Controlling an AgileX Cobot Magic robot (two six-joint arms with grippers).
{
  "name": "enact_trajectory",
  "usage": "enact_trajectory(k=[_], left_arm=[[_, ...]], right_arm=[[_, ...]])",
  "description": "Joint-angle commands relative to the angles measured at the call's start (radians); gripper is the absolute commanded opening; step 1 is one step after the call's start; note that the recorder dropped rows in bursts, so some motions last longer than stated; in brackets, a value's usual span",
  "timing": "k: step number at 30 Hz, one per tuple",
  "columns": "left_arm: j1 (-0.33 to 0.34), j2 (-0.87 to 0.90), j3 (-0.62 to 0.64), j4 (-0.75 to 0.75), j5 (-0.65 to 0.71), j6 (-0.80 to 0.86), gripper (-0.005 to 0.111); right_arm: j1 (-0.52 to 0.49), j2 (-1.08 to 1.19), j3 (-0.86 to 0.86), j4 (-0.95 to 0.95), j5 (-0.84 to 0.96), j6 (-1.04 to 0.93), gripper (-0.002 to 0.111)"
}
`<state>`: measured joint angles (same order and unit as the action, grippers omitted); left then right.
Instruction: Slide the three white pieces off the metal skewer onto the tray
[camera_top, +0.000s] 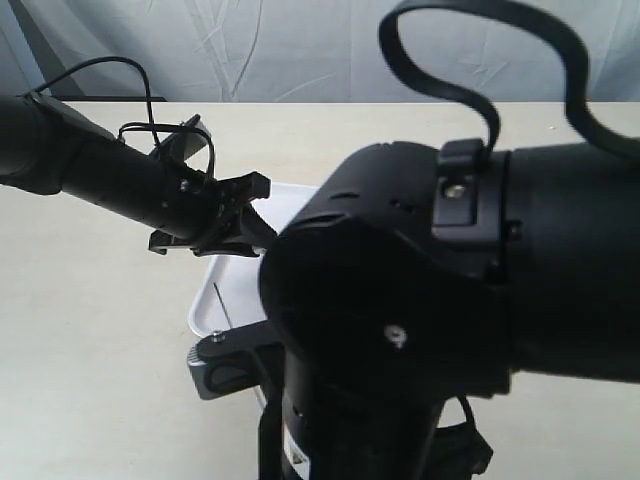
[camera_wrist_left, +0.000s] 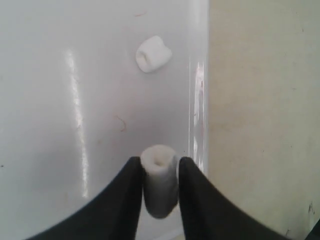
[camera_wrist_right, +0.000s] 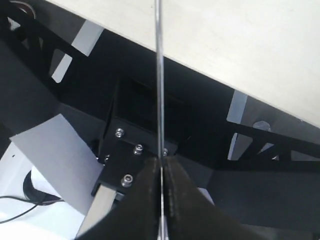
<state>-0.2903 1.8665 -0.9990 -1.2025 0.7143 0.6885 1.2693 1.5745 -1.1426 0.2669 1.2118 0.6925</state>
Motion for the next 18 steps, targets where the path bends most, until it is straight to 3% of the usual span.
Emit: enact_trajectory(k=[1,5,18], left_arm=[[0.001,-0.005,-0.007,0.004,-0.002,0.003,0.043],[0.001,-0.005,-0.007,0.006,0.005,-0.001,0.054],[0.001,-0.049,-0.007,0.015,-0.04,-0.006,0.054]], right_arm=[[-0.001,-0.018,0.002,-0.063,0.009,0.025,-0.001],[-0.002,-0.003,0.002,-0.211,0.009,0.063,-0.001],[-0.167,0.175,0.002,-0.444,0.009,0.013,-0.001]])
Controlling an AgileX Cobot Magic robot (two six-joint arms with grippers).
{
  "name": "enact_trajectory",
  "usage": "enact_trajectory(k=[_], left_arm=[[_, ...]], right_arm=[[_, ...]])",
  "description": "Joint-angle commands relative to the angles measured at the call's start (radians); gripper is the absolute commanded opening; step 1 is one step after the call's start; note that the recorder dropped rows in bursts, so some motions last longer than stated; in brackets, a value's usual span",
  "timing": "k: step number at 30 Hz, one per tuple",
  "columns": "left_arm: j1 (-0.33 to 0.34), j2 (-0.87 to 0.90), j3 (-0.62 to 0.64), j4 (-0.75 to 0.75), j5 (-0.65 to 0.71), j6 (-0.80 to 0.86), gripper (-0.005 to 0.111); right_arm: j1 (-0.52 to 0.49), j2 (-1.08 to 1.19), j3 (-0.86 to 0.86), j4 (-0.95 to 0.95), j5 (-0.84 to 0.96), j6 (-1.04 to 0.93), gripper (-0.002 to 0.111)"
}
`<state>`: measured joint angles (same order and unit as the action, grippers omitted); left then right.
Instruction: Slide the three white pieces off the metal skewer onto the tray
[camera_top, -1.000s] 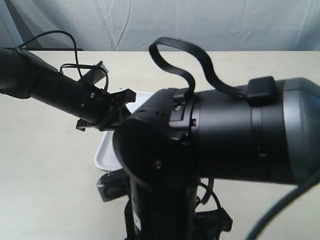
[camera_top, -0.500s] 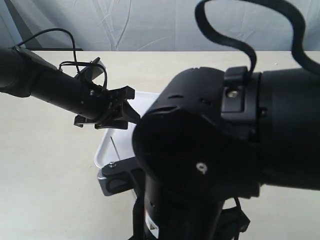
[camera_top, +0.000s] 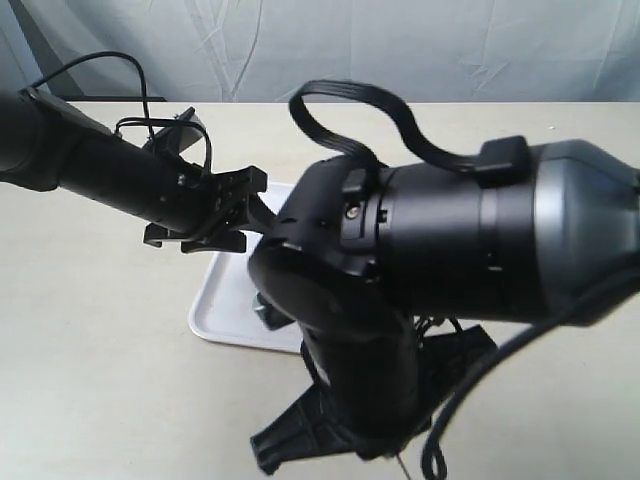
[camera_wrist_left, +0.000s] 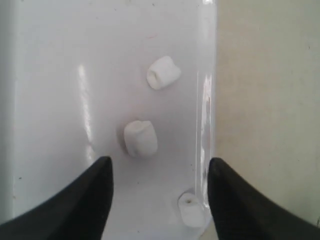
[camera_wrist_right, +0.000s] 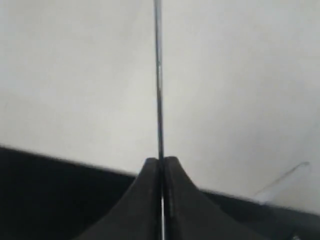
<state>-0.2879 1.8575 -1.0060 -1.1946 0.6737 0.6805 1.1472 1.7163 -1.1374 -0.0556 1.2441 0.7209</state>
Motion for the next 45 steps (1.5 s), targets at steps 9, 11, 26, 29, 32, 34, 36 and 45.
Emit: enact_trajectory(k=[9,11,26,29,32,34,36,45], left_arm=[[0.0,-0.143,0.0,0.082,0.005,-0.052,0.054],[0.0,-0.169,0.0,0.137,0.005,-0.094,0.054],[0.0,-0.399,0.061,0.333,-0.079,-0.235,0.052],[0.0,-0.431,0.118,0.365,-0.124,-0.235,0.051],[0.0,-0.462,0.191,0.365,-0.172,-0.235,0.051],[0.0,-0.487,0.243,0.365,-0.218,-0.235,0.051],[0.0,-0.515,0.29,0.368,-0.285,-0.235,0.051],[0.0,-0.696,0.437,0.429,-0.438,-0.233,0.051]], right_arm=[[-0.149,0.127,-0.005,-0.18,-0.066,-0.087,-0.001],[-0.179,0.155,-0.005,-0.18,-0.143,-0.095,-0.001],[-0.251,0.231,-0.171,-0.092,-0.353,-0.261,-0.001],[-0.251,0.253,-0.194,-0.073,-0.343,-0.285,-0.001],[-0.251,0.281,-0.211,-0.073,-0.322,-0.29,-0.001],[-0.251,0.294,-0.214,-0.063,-0.312,-0.311,-0.001],[-0.251,0.301,-0.214,-0.045,-0.305,-0.332,-0.001],[-0.251,0.301,-0.214,-0.032,-0.294,-0.367,0.034]])
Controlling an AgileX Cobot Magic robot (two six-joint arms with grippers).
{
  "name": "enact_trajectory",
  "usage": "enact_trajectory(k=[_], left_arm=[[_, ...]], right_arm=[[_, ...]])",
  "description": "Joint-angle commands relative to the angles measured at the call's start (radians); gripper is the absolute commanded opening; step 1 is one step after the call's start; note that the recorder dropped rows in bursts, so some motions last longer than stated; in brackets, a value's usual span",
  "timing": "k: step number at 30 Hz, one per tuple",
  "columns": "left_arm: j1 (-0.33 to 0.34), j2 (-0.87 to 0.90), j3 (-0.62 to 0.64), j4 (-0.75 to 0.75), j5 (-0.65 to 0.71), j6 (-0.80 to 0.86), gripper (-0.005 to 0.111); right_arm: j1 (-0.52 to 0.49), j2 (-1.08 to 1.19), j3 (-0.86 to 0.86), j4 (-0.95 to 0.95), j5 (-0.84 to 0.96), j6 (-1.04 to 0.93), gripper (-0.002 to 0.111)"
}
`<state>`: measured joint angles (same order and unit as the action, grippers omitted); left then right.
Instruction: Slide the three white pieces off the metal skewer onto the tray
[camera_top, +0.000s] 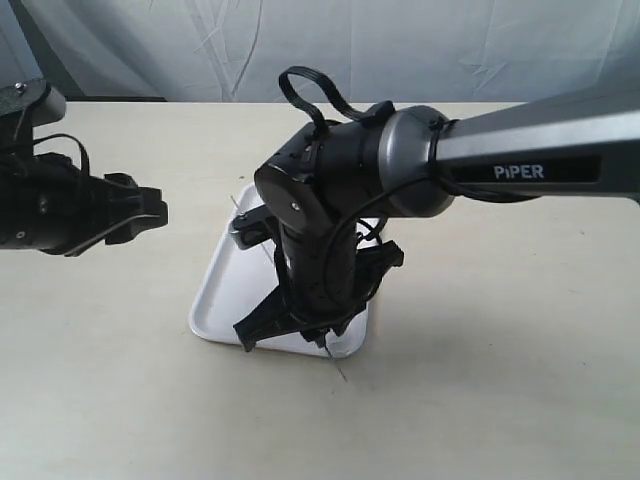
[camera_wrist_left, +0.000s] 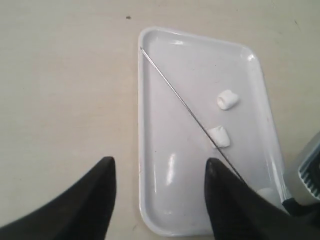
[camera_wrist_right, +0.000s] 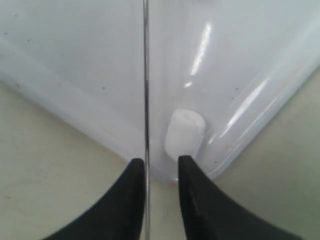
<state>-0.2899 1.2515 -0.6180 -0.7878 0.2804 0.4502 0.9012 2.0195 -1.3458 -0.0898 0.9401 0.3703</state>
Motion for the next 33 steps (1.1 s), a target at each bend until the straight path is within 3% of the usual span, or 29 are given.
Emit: enact_trajectory(k=[1,11,17,20,27,33], left_arm=[[0.002,-0.121,0.067,0.019,-0.058,-0.002,0.051],[0.002,-0.465,0.229,0.015,-0.242,-0.002,0.05],[0.002,-0.63,0.28,0.079,-0.237,-0.002,0.049],[0.002,-0.693,0.302,0.119,-0.2,-0.002,0.038],[0.002,-0.786,0.321,0.176,-0.14,-0.004,0.0],[0.044,-0.808,0.321,0.281,-0.124,-0.12,0.0]], right_arm=[[-0.005,-0.003,-0.005,0.003,0.008,-0.016,0.034],[-0.005,-0.031,-0.005,-0.016,-0.042,-0.019,0.034],[-0.005,-0.17,-0.005,-0.016,-0.133,-0.068,0.034],[-0.003,-0.274,-0.005,-0.016,-0.142,-0.102,0.034],[-0.003,-0.586,-0.005,-0.016,-0.142,-0.18,0.034],[-0.003,-0.827,-0.005,-0.014,-0.119,-0.19,0.034]])
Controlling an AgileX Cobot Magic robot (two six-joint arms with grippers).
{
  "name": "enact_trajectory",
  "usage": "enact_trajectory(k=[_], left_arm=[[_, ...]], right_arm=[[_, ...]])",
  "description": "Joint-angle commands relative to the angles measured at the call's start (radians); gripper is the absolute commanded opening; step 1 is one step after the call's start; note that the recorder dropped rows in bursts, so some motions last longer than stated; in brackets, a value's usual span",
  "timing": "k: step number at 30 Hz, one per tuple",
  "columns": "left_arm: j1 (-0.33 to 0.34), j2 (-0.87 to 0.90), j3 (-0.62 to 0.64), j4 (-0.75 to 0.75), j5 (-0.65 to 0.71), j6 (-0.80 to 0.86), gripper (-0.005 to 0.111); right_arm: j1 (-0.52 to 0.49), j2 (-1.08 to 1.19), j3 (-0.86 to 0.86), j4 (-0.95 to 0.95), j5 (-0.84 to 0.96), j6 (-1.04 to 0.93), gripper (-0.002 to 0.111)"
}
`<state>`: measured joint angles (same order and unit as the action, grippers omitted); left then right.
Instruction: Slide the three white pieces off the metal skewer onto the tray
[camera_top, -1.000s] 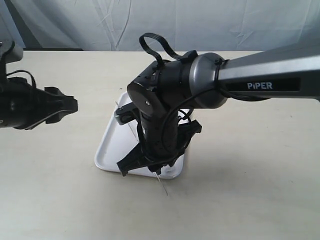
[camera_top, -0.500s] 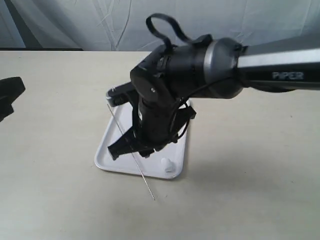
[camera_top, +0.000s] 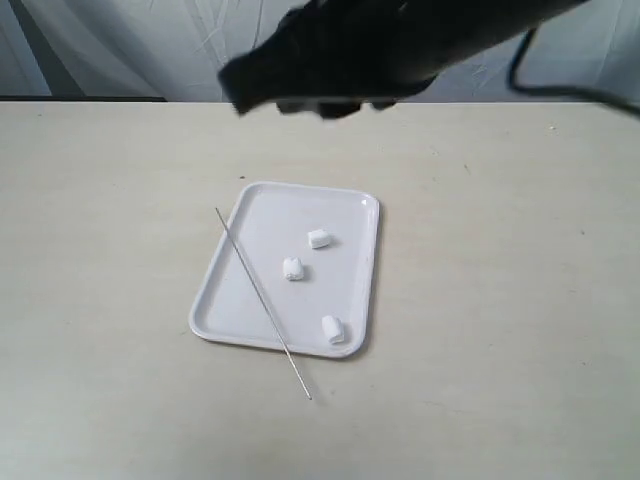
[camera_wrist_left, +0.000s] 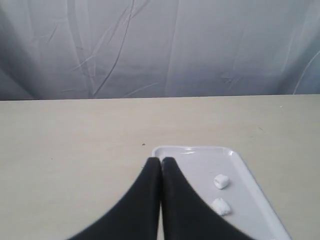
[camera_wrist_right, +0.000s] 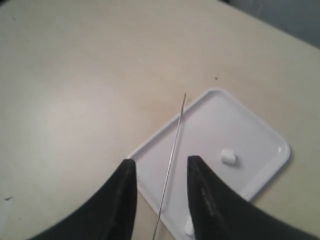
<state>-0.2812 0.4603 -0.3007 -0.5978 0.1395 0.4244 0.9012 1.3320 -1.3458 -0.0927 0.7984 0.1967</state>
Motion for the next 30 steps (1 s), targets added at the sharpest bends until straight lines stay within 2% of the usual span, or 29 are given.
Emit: enact_trajectory(k=[1,6,12,14,19,23,26,30], left_arm=[[0.053,-0.017,0.003,0.14,0.031,-0.133,0.0],[0.132,-0.019,0.003,0.33,0.063,-0.353,0.0],[0.184,-0.019,0.003,0.38,0.101,-0.424,0.0],[0.195,-0.019,0.003,0.389,0.102,-0.424,0.0],[0.203,-0.026,0.003,0.391,0.128,-0.424,0.0],[0.203,-0.07,0.003,0.408,0.128,-0.424,0.0],[0.203,-0.114,0.003,0.416,0.13,-0.424,0.0],[0.203,-0.152,0.003,0.411,0.134,-0.424,0.0]], right_arm=[[-0.003,-0.17,-0.005,-0.011,0.031,-0.017,0.034],[-0.003,-0.338,-0.003,-0.011,0.101,-0.021,0.034],[-0.003,-0.486,0.013,-0.009,0.143,-0.021,0.033],[-0.003,-0.554,0.039,-0.009,0.118,-0.021,0.027],[-0.003,-0.722,0.136,0.0,0.104,-0.022,0.001],[-0.003,-0.839,0.234,-0.012,0.092,-0.022,-0.001],[-0.003,-0.911,0.316,-0.098,0.044,-0.022,-0.001],[-0.003,-0.973,0.396,-0.346,0.021,0.067,-0.001]])
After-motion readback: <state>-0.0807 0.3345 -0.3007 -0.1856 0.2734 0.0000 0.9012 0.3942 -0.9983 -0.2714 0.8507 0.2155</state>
